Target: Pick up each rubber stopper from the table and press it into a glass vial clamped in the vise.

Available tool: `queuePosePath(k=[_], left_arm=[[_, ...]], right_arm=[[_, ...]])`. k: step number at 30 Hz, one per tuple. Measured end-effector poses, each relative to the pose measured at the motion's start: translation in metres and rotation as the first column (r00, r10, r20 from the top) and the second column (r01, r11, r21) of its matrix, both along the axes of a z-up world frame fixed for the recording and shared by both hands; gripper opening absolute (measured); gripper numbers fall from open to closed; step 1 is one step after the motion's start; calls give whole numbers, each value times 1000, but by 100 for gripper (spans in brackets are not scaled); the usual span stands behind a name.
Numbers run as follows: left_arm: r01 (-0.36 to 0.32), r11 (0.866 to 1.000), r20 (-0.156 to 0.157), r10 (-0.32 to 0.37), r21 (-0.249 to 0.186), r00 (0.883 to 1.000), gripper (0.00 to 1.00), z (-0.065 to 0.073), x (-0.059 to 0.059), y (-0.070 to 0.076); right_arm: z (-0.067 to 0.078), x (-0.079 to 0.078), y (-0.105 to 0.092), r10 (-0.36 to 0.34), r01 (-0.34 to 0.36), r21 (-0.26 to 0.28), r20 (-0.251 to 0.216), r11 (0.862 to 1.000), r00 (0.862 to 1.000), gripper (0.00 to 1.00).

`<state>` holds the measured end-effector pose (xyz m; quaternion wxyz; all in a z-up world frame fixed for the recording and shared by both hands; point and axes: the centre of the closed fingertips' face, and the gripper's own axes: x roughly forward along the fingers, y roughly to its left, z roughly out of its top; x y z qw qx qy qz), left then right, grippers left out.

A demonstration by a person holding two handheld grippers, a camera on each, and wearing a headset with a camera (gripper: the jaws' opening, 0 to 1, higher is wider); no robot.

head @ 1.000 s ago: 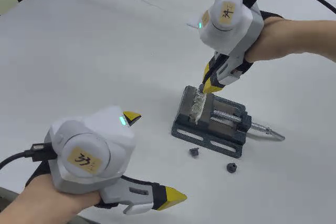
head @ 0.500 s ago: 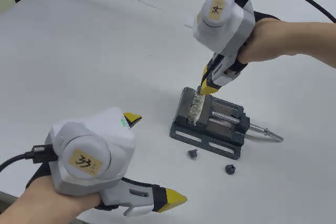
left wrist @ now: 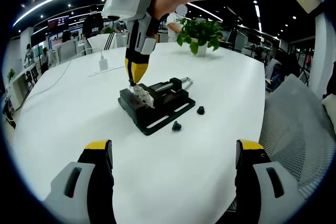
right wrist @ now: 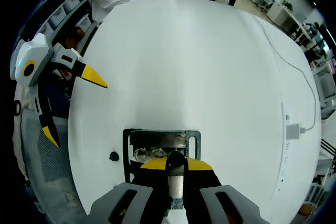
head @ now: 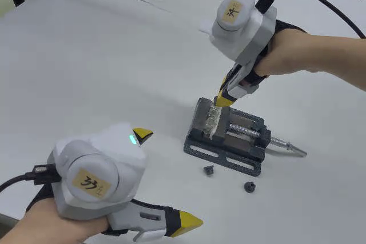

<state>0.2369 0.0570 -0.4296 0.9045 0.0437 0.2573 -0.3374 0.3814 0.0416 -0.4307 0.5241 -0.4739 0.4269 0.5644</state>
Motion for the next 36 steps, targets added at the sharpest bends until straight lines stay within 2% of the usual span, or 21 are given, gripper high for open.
queuePosePath(k=[7,17,18,20,21,23,26,29,31,34,36], left_arm=[[-4,1000,4,4,1,1000,97,2,2,1],[-7,1000,4,7,3,1000,97,2,4,3],[-8,1000,3,8,2,1000,97,2,5,4],[-9,1000,3,9,3,1000,97,2,5,4],[-10,1000,3,10,4,1000,97,2,5,5],[-12,1000,2,11,2,1000,97,1,5,5],[-17,1000,0,17,3,1000,97,0,5,7],[-23,1000,-1,23,1,1000,97,0,7,9],[-26,1000,-1,26,-3,1000,97,0,8,10],[-29,1000,0,29,-4,1000,97,0,9,11],[-30,1000,-1,30,-5,1000,97,0,9,12]], right_arm=[[2,-3,1,24,-24,4,0,1000,1000,6],[0,4,3,95,-95,17,2,995,996,8],[-1,2,2,103,-103,16,-12,995,995,12],[-2,3,2,98,-98,19,2,995,995,23],[-2,4,0,106,-106,14,10,994,994,24],[0,5,0,114,-114,23,3,993,993,20],[5,8,-1,115,-114,33,-12,993,993,20],[12,10,0,134,-134,39,-2,990,991,16],[16,8,2,132,-131,53,-21,990,991,16],[16,13,2,133,-132,57,-24,990,991,7],[16,13,4,115,-113,64,-33,992,993,9]])
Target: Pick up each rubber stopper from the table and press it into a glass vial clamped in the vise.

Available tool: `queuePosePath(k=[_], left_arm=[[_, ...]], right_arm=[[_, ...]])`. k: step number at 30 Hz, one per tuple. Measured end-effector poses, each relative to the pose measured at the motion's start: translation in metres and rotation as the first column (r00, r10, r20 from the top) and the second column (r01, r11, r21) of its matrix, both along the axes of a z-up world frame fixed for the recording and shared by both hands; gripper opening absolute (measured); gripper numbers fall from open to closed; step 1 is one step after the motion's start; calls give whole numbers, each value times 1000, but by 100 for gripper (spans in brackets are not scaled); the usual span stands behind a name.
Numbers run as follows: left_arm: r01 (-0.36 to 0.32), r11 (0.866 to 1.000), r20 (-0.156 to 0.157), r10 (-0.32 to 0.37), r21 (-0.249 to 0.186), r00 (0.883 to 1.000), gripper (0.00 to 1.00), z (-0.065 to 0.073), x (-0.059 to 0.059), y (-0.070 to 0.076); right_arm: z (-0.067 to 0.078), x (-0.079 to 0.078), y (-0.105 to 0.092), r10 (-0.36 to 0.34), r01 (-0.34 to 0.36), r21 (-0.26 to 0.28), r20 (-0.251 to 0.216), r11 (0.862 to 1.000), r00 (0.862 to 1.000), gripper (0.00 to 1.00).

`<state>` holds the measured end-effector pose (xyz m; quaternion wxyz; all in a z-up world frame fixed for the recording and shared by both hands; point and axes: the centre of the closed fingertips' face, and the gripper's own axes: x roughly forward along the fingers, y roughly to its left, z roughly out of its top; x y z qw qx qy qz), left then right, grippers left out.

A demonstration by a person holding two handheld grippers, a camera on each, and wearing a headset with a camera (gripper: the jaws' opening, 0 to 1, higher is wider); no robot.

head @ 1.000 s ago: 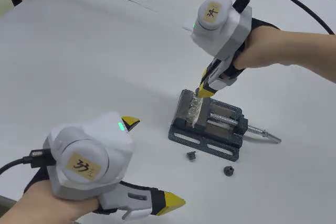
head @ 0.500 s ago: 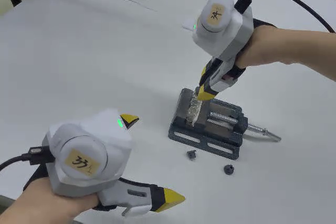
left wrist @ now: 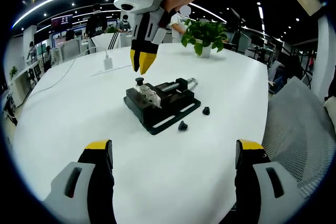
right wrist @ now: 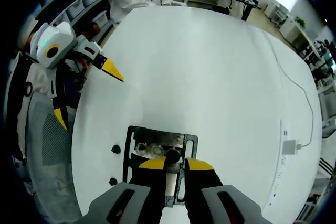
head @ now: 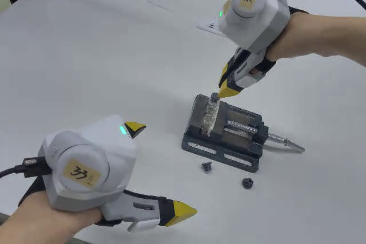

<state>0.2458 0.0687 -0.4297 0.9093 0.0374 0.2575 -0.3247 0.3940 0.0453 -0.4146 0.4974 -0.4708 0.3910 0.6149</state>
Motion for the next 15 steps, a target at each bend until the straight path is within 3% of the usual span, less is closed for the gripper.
queuePosePath(k=[15], left_arm=[[0,1000,-14,0,-3,1000,96,-5,0,0]], right_arm=[[-9,-7,1,3,-3,-2,-47,1000,999,0]])
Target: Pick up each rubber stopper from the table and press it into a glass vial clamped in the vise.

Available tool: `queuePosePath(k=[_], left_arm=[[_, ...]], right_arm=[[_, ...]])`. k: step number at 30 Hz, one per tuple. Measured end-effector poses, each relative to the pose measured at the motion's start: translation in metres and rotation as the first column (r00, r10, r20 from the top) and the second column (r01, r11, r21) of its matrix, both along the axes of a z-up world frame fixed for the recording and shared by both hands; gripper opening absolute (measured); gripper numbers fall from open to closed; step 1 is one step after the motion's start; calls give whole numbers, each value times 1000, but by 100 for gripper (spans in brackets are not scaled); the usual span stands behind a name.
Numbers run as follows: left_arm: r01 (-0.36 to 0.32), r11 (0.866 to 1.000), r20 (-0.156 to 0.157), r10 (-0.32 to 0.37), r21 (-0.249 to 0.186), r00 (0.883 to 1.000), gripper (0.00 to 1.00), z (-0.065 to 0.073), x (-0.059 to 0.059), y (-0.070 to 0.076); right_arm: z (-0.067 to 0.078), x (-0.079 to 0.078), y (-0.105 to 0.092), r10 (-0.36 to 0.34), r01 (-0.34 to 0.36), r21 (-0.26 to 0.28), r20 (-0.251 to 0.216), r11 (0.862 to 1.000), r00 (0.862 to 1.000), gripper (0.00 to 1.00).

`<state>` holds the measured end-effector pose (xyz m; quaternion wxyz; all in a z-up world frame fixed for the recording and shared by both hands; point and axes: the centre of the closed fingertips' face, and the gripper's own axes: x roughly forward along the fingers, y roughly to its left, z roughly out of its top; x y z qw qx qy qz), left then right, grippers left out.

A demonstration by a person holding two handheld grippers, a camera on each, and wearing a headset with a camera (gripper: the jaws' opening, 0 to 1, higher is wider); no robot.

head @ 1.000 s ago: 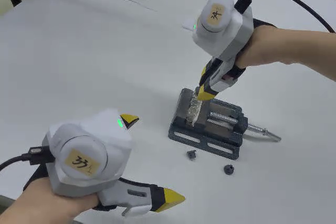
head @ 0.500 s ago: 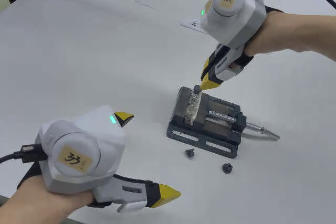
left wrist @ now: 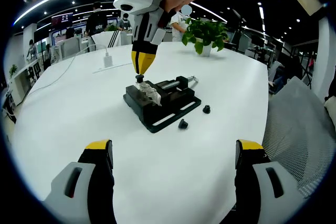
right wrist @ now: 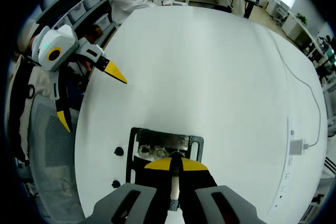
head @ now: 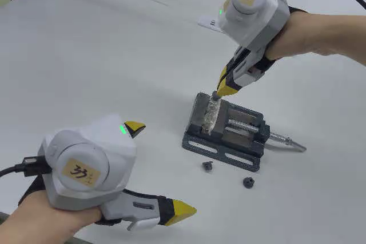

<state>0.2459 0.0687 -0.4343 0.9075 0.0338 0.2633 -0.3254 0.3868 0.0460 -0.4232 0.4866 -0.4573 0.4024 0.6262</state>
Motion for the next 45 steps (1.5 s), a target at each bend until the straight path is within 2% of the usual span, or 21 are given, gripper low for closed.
queuePosePath(k=[9,12,13,19,21,22,25,29,31,33,40,45], left_arm=[[2,1000,-10,-2,-5,1000,96,-4,-1,0],[3,1000,-14,-3,-4,1000,96,-5,-1,0],[2,1000,-14,-2,-4,1000,96,-5,-1,0],[3,1000,-17,-4,-6,1000,96,-6,1,0],[6,1000,-21,-7,-7,1000,96,-7,2,-1],[11,1000,-23,-12,-4,1000,96,-7,2,-2],[13,1000,-22,-14,-9,1000,96,-6,3,-4],[19,1000,-27,-19,-8,999,96,-8,4,-6],[24,1000,-26,-24,-10,999,96,-7,4,-8],[23,1000,-28,-23,-14,999,96,-8,4,-8],[27,1000,-31,-27,-16,999,95,-9,3,-10],[21,1000,-33,-22,-18,999,95,-10,1,-10]], right_arm=[[-3,-4,0,9,-9,-9,-7,1000,1000,0],[-3,-6,1,24,-23,-23,11,999,1000,0],[-4,-2,0,26,-26,-27,13,999,1000,0],[-5,-1,-1,-3,4,-49,2,999,1000,0],[-5,-2,-1,27,-27,-59,7,998,1000,0],[-5,-2,-1,-7,7,-56,-5,998,1000,0],[-5,-2,-4,-34,33,-43,-24,999,999,0],[-7,0,-4,-24,23,-46,-23,999,999,0],[-7,-1,-3,-3,4,-61,5,998,1000,0],[-7,-1,-3,-10,10,-65,6,998,1000,0],[-7,0,-4,-104,101,-63,-51,993,993,0],[-8,-2,-2,-106,100,-88,-60,991,993,0]])
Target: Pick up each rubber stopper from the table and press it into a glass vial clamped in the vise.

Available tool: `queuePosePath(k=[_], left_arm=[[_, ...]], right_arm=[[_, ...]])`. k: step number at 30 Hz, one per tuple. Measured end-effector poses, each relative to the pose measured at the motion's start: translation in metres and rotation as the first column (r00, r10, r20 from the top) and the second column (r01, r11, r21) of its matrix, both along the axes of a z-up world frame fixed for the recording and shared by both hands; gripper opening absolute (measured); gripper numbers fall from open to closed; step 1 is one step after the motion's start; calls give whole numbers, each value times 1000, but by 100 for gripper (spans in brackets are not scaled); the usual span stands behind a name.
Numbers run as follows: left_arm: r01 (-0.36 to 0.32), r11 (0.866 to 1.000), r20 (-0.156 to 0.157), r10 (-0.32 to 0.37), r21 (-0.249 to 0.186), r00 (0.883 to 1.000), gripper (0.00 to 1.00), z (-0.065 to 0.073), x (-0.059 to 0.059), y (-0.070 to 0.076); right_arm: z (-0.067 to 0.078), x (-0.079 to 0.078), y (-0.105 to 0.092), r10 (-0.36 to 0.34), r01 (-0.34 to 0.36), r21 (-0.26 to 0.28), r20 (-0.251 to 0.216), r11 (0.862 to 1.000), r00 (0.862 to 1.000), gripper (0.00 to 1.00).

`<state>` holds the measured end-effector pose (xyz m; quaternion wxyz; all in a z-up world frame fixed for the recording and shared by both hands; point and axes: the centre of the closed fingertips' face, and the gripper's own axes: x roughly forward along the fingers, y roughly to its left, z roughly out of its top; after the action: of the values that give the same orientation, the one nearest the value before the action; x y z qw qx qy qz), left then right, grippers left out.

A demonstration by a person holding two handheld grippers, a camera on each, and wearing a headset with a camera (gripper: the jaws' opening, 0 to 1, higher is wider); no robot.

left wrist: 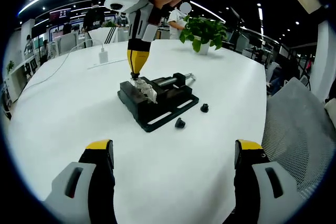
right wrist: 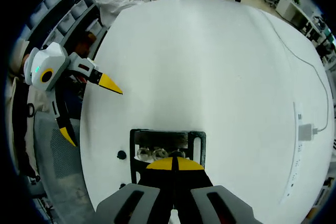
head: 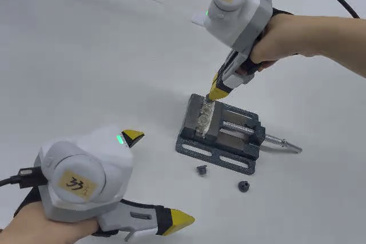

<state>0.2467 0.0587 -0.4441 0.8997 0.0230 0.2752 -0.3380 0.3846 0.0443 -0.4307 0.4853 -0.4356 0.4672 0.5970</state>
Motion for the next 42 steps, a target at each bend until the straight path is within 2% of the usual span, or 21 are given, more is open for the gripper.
queuePosePath(k=[4,8,9,16,19,22,25,29,31,32,36,39,42], left_arm=[[-2,1000,-5,2,1,1000,95,-2,1,1],[-3,1000,-2,3,-4,1000,95,0,3,-1],[-2,1000,2,2,-3,1000,95,1,4,-1],[-3,1000,22,3,5,1000,95,10,7,0],[-5,1000,29,5,8,1000,95,14,5,3],[-8,1000,27,8,8,1000,95,16,3,5],[-7,1000,32,7,15,999,95,19,-1,7],[-11,1000,35,11,18,999,95,20,-4,9],[-17,1000,38,17,18,999,95,21,-4,10],[-20,1000,42,19,17,999,95,22,-4,10],[-26,999,54,25,19,998,95,26,-2,11],[-26,999,61,25,21,998,95,29,-1,11],[-23,999,70,21,26,997,95,31,0,11]], right_arm=[[1,-4,0,16,-16,-20,5,1000,1000,0],[1,-5,0,-6,5,-28,-8,1000,1000,0],[1,-6,0,8,-8,-28,1,1000,1000,0],[2,-7,-1,-24,24,-9,0,1000,1000,0],[3,-8,-1,-29,29,-1,6,1000,1000,0],[3,-10,-1,-6,5,5,26,1000,1000,0],[2,-4,0,-28,28,8,11,1000,1000,0],[3,-6,0,-23,23,10,5,1000,1000,0],[4,-7,0,32,-32,19,21,999,999,0],[4,-10,0,34,-35,24,27,999,999,0],[5,-10,0,22,-24,38,45,999,999,0],[6,-10,0,-30,27,69,39,997,999,0],[7,-11,-1,-28,23,90,52,996,998,0]])
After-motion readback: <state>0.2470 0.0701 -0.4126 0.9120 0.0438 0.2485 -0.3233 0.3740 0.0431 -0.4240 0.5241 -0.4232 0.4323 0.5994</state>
